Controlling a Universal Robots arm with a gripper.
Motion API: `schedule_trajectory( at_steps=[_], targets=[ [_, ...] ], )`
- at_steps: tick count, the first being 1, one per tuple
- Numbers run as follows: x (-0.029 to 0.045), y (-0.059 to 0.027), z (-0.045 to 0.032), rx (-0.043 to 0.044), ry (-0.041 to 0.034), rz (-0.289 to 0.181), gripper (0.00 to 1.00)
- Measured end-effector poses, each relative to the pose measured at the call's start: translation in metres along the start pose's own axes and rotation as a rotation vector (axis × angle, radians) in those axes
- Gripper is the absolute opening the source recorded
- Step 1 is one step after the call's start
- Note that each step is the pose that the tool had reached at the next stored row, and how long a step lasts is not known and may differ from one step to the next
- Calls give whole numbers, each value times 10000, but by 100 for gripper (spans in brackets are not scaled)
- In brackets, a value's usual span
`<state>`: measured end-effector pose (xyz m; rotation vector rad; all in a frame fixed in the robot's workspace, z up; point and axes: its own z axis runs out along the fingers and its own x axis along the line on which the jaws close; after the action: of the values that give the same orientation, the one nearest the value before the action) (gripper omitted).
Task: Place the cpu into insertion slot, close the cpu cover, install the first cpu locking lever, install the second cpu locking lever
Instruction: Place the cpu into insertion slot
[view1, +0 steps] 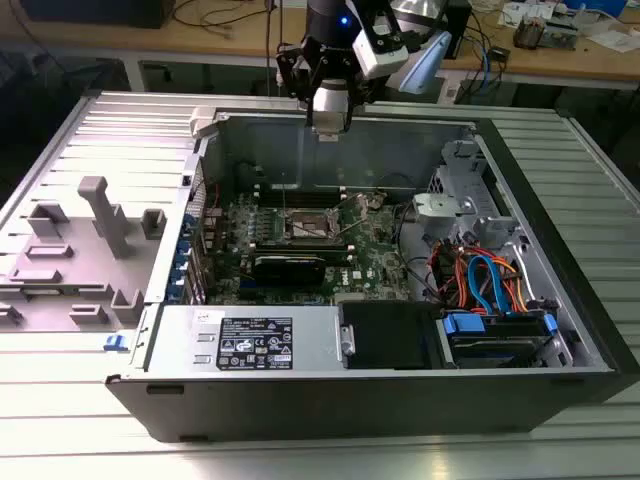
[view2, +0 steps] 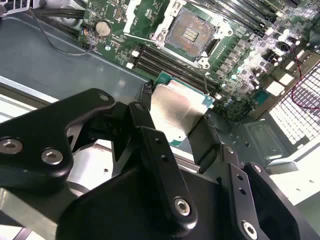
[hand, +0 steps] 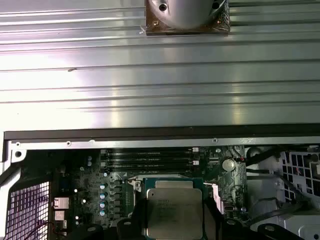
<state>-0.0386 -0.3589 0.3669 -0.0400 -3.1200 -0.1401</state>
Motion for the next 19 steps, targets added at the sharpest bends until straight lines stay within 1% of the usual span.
schedule_trajectory(
  at_steps=[5, 10, 19],
  targets=[
    [0, -2, -1, 1, 0, 1, 54],
    [-1, -25, -1, 12, -1, 1, 54],
    [-1, -27, -2, 13, -1, 0, 54]
  ],
)
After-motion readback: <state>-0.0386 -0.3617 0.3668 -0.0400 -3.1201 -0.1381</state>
